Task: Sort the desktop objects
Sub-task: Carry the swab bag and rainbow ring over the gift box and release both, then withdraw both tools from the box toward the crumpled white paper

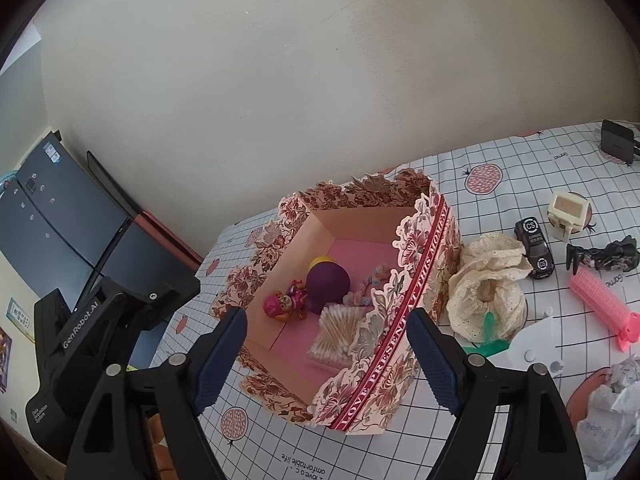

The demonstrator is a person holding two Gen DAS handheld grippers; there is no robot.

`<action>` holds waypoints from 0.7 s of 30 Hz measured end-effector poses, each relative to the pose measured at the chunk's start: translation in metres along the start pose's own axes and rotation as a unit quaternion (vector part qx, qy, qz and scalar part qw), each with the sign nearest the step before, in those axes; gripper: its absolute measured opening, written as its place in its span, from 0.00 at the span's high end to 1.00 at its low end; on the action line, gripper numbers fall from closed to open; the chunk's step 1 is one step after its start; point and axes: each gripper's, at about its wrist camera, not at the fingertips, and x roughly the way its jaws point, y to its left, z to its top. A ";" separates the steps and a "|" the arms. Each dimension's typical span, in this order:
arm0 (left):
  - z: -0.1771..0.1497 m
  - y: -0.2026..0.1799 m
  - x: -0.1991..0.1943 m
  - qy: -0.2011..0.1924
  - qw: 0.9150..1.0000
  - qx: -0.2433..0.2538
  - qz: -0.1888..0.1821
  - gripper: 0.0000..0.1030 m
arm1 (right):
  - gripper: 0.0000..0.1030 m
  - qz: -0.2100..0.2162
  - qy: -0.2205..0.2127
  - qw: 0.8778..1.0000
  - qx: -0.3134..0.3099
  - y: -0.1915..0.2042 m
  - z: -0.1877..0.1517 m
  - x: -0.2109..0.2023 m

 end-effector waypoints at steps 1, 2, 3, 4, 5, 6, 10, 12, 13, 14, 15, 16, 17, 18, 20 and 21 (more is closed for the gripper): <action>-0.001 -0.001 0.000 0.000 1.000 0.001 0.002 0.19 | 0.13 -0.003 -0.002 1.000 0.001 -0.002 0.001 -0.002; -0.001 -0.002 0.000 0.000 1.000 0.003 0.003 0.19 | 0.12 -0.007 -0.003 1.000 0.002 -0.004 0.002 -0.004; -0.001 -0.004 0.001 0.000 1.000 0.005 0.004 0.19 | 0.11 -0.009 -0.004 1.000 0.002 -0.006 0.003 -0.006; -0.002 -0.005 0.001 0.001 1.000 0.008 0.006 0.18 | 0.10 -0.011 -0.005 1.000 0.002 -0.008 0.004 -0.007; -0.003 -0.007 0.001 0.001 1.000 0.010 0.008 0.16 | 0.06 -0.014 -0.005 1.000 0.001 -0.009 0.004 -0.009; -0.004 -0.009 0.002 0.001 1.000 0.013 0.011 0.09 | 0.04 -0.019 -0.006 1.000 -0.001 -0.011 0.005 -0.011; -0.008 -0.017 0.004 0.002 1.000 0.027 0.013 0.06 | 0.03 -0.034 -0.011 0.999 -0.003 -0.019 0.008 -0.019; -0.011 -0.020 0.006 0.004 0.999 0.033 0.016 0.03 | 0.03 -0.040 -0.013 0.999 -0.003 -0.024 0.009 -0.022; -0.012 -0.022 0.007 0.005 0.999 0.036 0.017 0.00 | 0.03 -0.045 -0.012 0.999 -0.002 -0.027 0.009 -0.023; -0.014 -0.024 0.008 0.006 0.999 0.039 0.018 0.00 | 0.03 -0.049 -0.010 0.999 -0.002 -0.030 0.009 -0.025; -0.015 -0.025 0.009 0.006 0.999 0.042 0.019 0.00 | 0.03 -0.051 -0.009 0.999 -0.002 -0.032 0.009 -0.027; -0.017 -0.027 0.009 0.006 0.999 0.045 0.020 0.00 | 0.02 -0.054 -0.008 0.998 -0.003 -0.035 0.010 -0.028; -0.019 -0.029 0.010 0.007 0.999 0.047 0.022 0.00 | 0.01 -0.058 -0.008 0.998 -0.004 -0.037 0.010 -0.030; -0.020 -0.030 0.010 0.007 0.998 0.051 0.024 0.00 | 0.01 -0.061 -0.008 0.998 -0.005 -0.040 0.010 -0.032; -0.023 -0.035 0.010 0.007 0.998 0.059 0.025 0.00 | 0.00 -0.069 -0.009 0.998 -0.008 -0.044 0.012 -0.037; -0.024 -0.038 0.011 0.006 0.998 0.064 0.025 0.00 | 0.00 -0.073 -0.010 0.997 -0.008 -0.046 0.013 -0.039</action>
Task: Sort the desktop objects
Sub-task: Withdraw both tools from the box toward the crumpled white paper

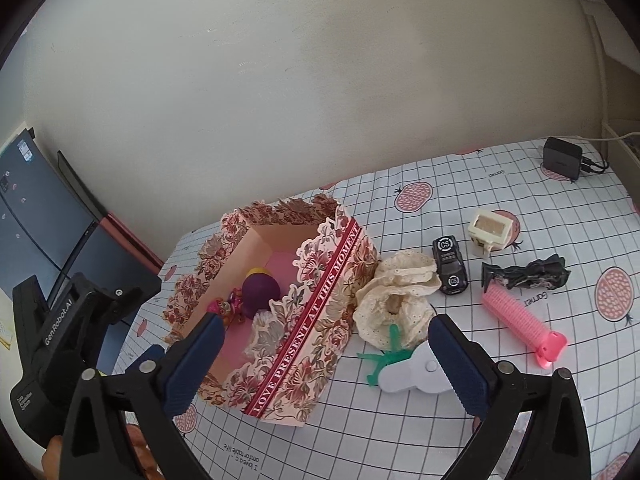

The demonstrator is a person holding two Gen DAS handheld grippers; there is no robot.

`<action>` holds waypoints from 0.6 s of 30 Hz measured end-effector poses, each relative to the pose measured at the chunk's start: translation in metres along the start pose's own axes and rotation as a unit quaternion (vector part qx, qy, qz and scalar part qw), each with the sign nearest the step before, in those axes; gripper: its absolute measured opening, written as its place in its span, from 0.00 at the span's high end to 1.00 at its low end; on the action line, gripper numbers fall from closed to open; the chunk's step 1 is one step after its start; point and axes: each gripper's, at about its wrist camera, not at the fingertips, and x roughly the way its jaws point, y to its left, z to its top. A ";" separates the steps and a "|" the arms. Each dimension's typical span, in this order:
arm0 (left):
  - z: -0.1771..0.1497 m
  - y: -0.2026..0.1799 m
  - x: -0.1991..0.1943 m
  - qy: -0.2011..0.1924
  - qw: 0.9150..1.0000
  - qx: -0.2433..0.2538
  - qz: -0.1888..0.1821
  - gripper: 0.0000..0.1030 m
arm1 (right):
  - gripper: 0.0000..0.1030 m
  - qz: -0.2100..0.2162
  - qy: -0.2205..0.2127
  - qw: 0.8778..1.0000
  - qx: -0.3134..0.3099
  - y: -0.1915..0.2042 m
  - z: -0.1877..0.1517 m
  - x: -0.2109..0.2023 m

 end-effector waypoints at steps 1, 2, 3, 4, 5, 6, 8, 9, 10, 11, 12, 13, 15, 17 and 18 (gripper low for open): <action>-0.001 -0.003 -0.001 -0.002 1.000 0.005 0.001 0.00 | 0.00 -0.003 -0.001 1.000 0.000 -0.003 0.001 -0.002; -0.002 -0.007 -0.002 -0.004 1.000 0.011 0.002 0.00 | 0.00 -0.007 -0.001 1.000 0.001 -0.005 0.002 -0.004; -0.003 -0.010 -0.002 -0.005 1.000 0.017 0.002 0.00 | 0.00 -0.010 0.000 1.000 0.001 -0.008 0.003 -0.005; -0.004 -0.014 -0.003 -0.007 1.000 0.023 0.002 0.00 | 0.00 -0.015 0.000 1.000 -0.001 -0.010 0.004 -0.007; -0.005 -0.018 -0.003 -0.007 1.000 0.030 0.001 0.00 | 0.00 -0.023 0.001 1.000 -0.004 -0.013 0.004 -0.008; -0.006 -0.022 -0.002 -0.007 0.999 0.037 0.000 0.00 | 0.00 -0.034 0.000 0.999 -0.008 -0.017 0.005 -0.009; -0.009 -0.030 -0.002 -0.007 0.999 0.047 -0.006 0.00 | 0.00 -0.054 0.000 0.998 -0.017 -0.024 0.005 -0.013; -0.010 -0.034 -0.001 -0.007 0.999 0.052 -0.009 0.00 | 0.00 -0.062 0.001 0.998 -0.018 -0.028 0.006 -0.015; -0.012 -0.038 -0.001 -0.008 0.998 0.057 -0.011 0.00 | 0.00 -0.068 0.001 0.998 -0.017 -0.033 0.007 -0.017; -0.014 -0.043 0.000 -0.007 0.998 0.064 -0.014 0.00 | 0.00 -0.070 0.001 0.997 -0.013 -0.038 0.008 -0.020; -0.016 -0.048 0.001 -0.007 0.997 0.072 -0.016 0.00 | 0.00 -0.070 0.000 0.997 -0.007 -0.043 0.008 -0.023; -0.019 -0.054 0.002 -0.005 0.997 0.082 -0.017 0.00 | 0.00 -0.071 0.000 0.997 -0.002 -0.048 0.009 -0.025; -0.025 -0.064 0.005 0.001 0.995 0.100 -0.018 0.00 | 0.00 -0.087 0.002 0.996 0.003 -0.057 0.011 -0.029; -0.032 -0.075 0.009 0.009 0.993 0.117 -0.021 0.00 | 0.00 -0.112 0.013 0.994 0.002 -0.066 0.011 -0.030; -0.036 -0.079 0.012 0.014 0.992 0.125 -0.023 0.00 | 0.00 -0.122 0.023 0.992 0.006 -0.071 0.011 -0.030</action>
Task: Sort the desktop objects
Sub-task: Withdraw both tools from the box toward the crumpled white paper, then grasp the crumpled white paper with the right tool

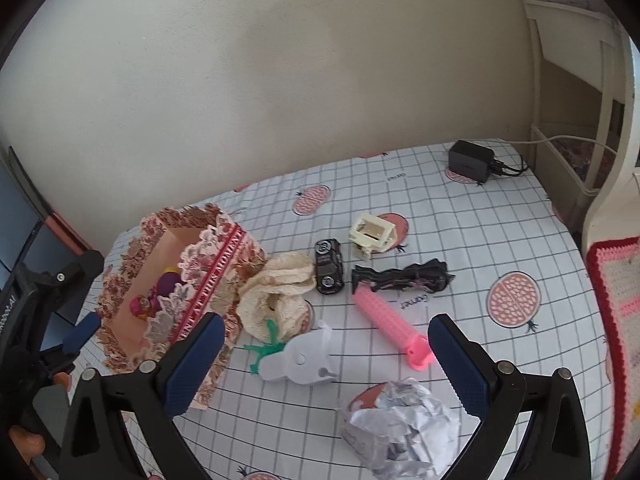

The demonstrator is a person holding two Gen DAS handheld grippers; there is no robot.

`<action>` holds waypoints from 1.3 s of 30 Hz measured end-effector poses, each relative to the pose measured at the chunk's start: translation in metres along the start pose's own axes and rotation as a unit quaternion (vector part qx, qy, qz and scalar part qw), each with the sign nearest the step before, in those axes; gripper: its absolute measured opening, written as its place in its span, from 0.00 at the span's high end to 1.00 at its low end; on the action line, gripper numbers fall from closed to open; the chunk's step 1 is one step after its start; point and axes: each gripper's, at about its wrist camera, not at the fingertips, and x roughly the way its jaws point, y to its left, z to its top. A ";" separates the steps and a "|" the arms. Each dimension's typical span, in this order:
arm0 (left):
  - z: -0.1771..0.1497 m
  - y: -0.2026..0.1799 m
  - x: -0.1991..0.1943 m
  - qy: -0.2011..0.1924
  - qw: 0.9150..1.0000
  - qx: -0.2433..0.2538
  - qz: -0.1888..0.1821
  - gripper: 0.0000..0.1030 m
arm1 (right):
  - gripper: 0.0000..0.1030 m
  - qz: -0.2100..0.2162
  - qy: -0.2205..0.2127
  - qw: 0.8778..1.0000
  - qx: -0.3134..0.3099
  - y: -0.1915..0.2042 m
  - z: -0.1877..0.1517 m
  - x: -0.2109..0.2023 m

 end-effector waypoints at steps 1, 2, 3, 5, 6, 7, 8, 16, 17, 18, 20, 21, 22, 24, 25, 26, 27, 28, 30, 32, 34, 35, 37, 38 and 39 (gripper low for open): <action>-0.003 -0.005 0.004 0.007 1.000 0.006 -0.003 0.00 | 0.00 -0.004 0.012 1.000 0.004 -0.005 0.000 0.003; -0.006 -0.010 0.007 0.014 1.000 0.011 -0.007 0.00 | 0.00 -0.002 0.025 1.000 0.010 -0.011 -0.002 0.005; -0.010 -0.016 0.012 0.022 1.000 0.017 -0.009 0.00 | 0.00 -0.002 0.039 0.999 0.016 -0.016 -0.003 0.008; -0.017 -0.026 0.019 0.040 0.999 0.029 -0.008 0.00 | 0.00 -0.011 0.058 0.998 0.020 -0.024 -0.008 0.013; -0.021 -0.032 0.024 0.051 0.998 0.036 -0.005 0.00 | 0.00 -0.017 0.067 0.997 0.019 -0.027 -0.010 0.016; -0.024 -0.036 0.028 0.062 0.997 0.041 0.001 0.00 | 0.00 -0.023 0.079 0.996 0.020 -0.030 -0.012 0.019; -0.028 -0.040 0.033 0.072 0.996 0.045 0.003 0.00 | 0.00 -0.027 0.090 0.995 0.024 -0.033 -0.014 0.023; -0.058 -0.053 0.069 0.157 0.985 0.055 0.045 0.00 | 0.00 -0.035 0.158 0.985 0.057 -0.055 -0.031 0.042; -0.061 -0.051 0.074 0.168 0.983 0.052 0.052 0.00 | 0.00 -0.036 0.167 0.984 0.058 -0.056 -0.033 0.045; -0.065 -0.050 0.078 0.179 0.981 0.049 0.060 0.00 | 0.00 -0.037 0.175 0.982 0.060 -0.058 -0.036 0.048; -0.071 -0.046 0.086 0.195 0.978 0.041 0.066 0.00 | 0.00 -0.037 0.190 0.979 0.058 -0.058 -0.040 0.053; -0.074 -0.044 0.089 0.201 0.976 0.038 0.070 0.00 | 0.00 -0.039 0.198 0.978 0.054 -0.057 -0.042 0.055; -0.076 -0.043 0.091 0.206 0.975 0.037 0.072 0.00 | 0.00 -0.040 0.205 0.977 0.048 -0.055 -0.045 0.058; -0.078 -0.043 0.093 0.211 0.974 0.039 0.075 0.00 | 0.00 -0.043 0.218 0.974 0.037 -0.052 -0.050 0.063; -0.079 -0.043 0.094 0.212 0.974 0.041 0.074 0.00 | 0.00 -0.044 0.224 0.973 0.034 -0.052 -0.052 0.065; -0.080 -0.044 0.095 0.214 0.973 0.044 0.073 0.00 | 0.00 -0.043 0.230 0.972 0.033 -0.051 -0.055 0.067; -0.081 -0.044 0.096 0.216 0.973 0.046 0.073 0.00 | 0.00 -0.043 0.235 0.970 0.032 -0.050 -0.057 0.069; -0.082 -0.044 0.098 0.218 0.972 0.048 0.072 0.00 | 0.00 -0.045 0.240 0.969 0.030 -0.050 -0.058 0.070; -0.085 -0.045 0.101 0.223 0.971 0.053 0.071 0.00 | 0.00 -0.051 0.244 0.968 0.026 -0.050 -0.061 0.072; -0.088 -0.045 0.105 0.227 0.970 0.059 0.072 0.00 | 0.00 -0.054 0.247 0.967 0.025 -0.050 -0.063 0.073; -0.090 -0.045 0.109 0.230 0.969 0.062 0.069 0.00 | 0.00 -0.056 0.249 0.966 0.024 -0.050 -0.065 0.075; -0.092 -0.045 0.111 0.231 0.968 0.064 0.068 0.00 | 0.00 -0.059 0.252 0.966 0.023 -0.050 -0.066 0.076; -0.095 -0.046 0.115 0.235 0.967 0.072 0.071 0.00 | 0.00 -0.062 0.255 0.965 0.021 -0.049 -0.068 0.078; -0.096 -0.047 0.116 0.235 0.966 0.075 0.071 0.00 | 0.00 -0.063 0.254 0.965 0.020 -0.049 -0.069 0.078; -0.098 -0.048 0.118 0.237 0.966 0.078 0.070 0.00 | 0.00 -0.065 0.253 0.965 0.018 -0.048 -0.069 0.078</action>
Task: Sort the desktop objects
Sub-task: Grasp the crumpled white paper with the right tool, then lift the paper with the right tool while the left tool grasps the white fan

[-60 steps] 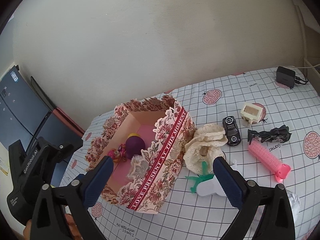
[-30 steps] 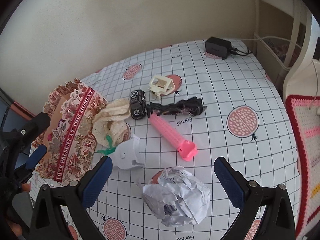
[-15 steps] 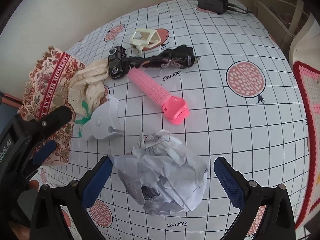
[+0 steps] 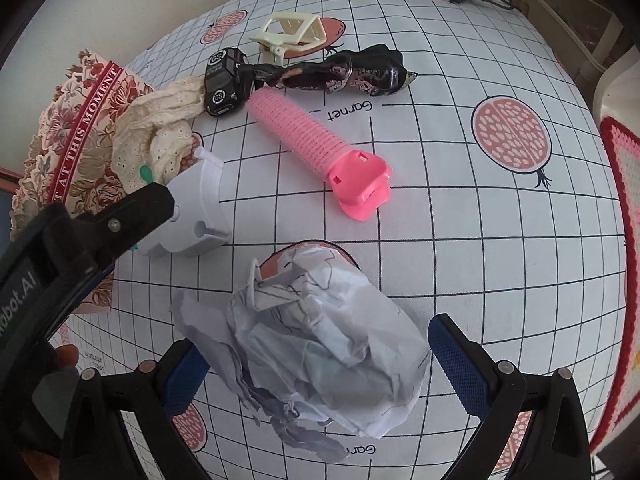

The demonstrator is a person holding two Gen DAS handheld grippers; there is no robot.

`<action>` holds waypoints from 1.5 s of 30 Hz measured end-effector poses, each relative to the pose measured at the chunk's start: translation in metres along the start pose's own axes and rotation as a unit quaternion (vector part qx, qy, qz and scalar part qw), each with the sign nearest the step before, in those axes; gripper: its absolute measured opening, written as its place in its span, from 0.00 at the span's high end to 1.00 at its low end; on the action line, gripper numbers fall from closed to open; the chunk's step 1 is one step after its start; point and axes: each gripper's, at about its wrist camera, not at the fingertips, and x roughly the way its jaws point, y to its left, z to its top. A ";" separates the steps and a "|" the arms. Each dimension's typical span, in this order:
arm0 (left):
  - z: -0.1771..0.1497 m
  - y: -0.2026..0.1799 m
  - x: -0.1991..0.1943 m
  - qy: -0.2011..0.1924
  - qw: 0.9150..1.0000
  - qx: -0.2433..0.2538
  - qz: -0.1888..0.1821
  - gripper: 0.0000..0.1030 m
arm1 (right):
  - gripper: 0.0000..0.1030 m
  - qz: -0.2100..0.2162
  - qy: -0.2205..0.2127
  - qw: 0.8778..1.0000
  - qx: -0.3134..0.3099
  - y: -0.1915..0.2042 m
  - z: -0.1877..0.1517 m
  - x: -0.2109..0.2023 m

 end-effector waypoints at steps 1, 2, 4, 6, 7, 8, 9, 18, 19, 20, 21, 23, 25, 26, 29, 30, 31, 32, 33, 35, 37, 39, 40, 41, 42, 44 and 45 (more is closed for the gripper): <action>-0.001 -0.001 0.002 0.002 1.000 0.003 -0.001 0.00 | 0.00 -0.002 -0.001 1.000 -0.001 0.000 0.000 0.000; -0.002 -0.003 0.004 0.004 1.000 0.005 0.000 0.00 | 0.00 -0.004 -0.001 1.000 -0.002 0.000 -0.001 0.000; -0.003 -0.006 0.007 0.005 1.000 0.011 0.006 0.00 | 0.00 -0.007 0.000 1.000 -0.002 0.000 -0.002 0.001; -0.003 -0.009 0.008 0.003 1.000 0.021 0.017 0.00 | 0.01 -0.011 0.002 1.000 -0.004 -0.001 -0.004 0.002; -0.004 -0.010 0.008 0.001 0.999 0.025 0.020 0.00 | 0.01 -0.013 0.003 1.000 -0.005 -0.001 -0.004 0.003; -0.004 -0.011 0.009 0.001 0.999 0.028 0.021 0.00 | 0.02 -0.014 0.002 1.000 -0.006 -0.001 -0.005 0.002; -0.004 -0.011 0.009 0.001 0.999 0.028 0.020 0.00 | 0.02 -0.017 0.000 1.000 -0.006 -0.002 -0.005 0.002; -0.005 -0.009 0.008 -0.003 0.999 0.037 0.019 0.04 | 0.30 -0.038 -0.019 0.999 0.001 -0.015 -0.009 -0.009; -0.005 -0.010 0.008 -0.004 0.999 0.038 0.020 0.08 | 0.32 -0.036 -0.021 0.999 0.005 -0.017 -0.009 -0.010; -0.005 -0.010 0.008 -0.004 0.999 0.040 0.020 0.10 | 0.33 -0.034 -0.022 0.999 0.010 -0.020 -0.010 -0.011; -0.005 -0.011 0.009 -0.002 0.999 0.042 0.020 0.12 | 0.34 -0.032 -0.023 0.999 0.014 -0.022 -0.011 -0.012; -0.005 -0.011 0.009 -0.002 0.999 0.045 0.022 0.12 | 0.36 -0.032 -0.025 0.999 0.020 -0.025 -0.012 -0.013; -0.003 -0.015 0.012 -0.003 0.998 0.051 0.023 0.13 | 0.37 -0.030 -0.026 0.999 0.024 -0.028 -0.014 -0.015; -0.003 -0.017 0.013 -0.003 0.998 0.053 0.024 0.13 | 0.38 -0.029 -0.028 0.999 0.027 -0.029 -0.015 -0.016; -0.003 -0.021 0.017 -0.005 0.998 0.058 0.030 0.13 | 0.38 -0.026 -0.034 0.999 0.031 -0.031 -0.018 -0.020; -0.003 -0.023 0.017 -0.005 0.998 0.061 0.032 0.13 | 0.38 -0.025 -0.036 0.999 0.032 -0.031 -0.019 -0.021; -0.003 -0.025 0.019 -0.006 0.997 0.065 0.034 0.13 | 0.39 -0.023 -0.037 0.998 0.033 -0.031 -0.020 -0.022; -0.004 -0.027 0.019 -0.006 0.997 0.070 0.028 0.13 | 0.39 -0.025 -0.037 0.998 0.033 -0.031 -0.021 -0.023; -0.004 -0.030 0.019 -0.008 0.997 0.074 0.021 0.15 | 0.39 -0.027 -0.037 0.998 0.033 -0.031 -0.022 -0.024; -0.003 -0.034 0.019 -0.009 0.997 0.078 0.015 0.17 | 0.39 -0.026 -0.037 0.998 0.036 -0.033 -0.024 -0.024; -0.003 -0.036 0.019 -0.012 0.997 0.081 0.012 0.17 | 0.39 -0.025 -0.036 0.998 0.037 -0.034 -0.027 -0.025; -0.003 -0.038 0.020 -0.015 0.996 0.084 0.008 0.17 | 0.39 -0.026 -0.038 0.998 0.037 -0.034 -0.029 -0.026; -0.003 -0.037 0.019 -0.016 0.996 0.085 0.008 0.17 | 0.39 -0.025 -0.038 0.998 0.038 -0.035 -0.030 -0.027; -0.003 -0.038 0.019 -0.016 0.996 0.084 0.008 0.17 | 0.39 -0.024 -0.039 0.998 0.041 -0.036 -0.031 -0.028; -0.002 -0.037 0.019 -0.015 0.996 0.083 0.009 0.17 | 0.39 -0.024 -0.040 0.998 0.044 -0.038 -0.033 -0.029; 0.001 -0.030 0.019 -0.011 0.997 0.076 0.008 0.17 | 0.39 -0.028 -0.042 0.997 0.052 -0.043 -0.035 -0.031; 0.002 -0.027 0.018 -0.012 0.997 0.073 0.007 0.17 | 0.39 -0.028 -0.043 0.997 0.056 -0.045 -0.036 -0.031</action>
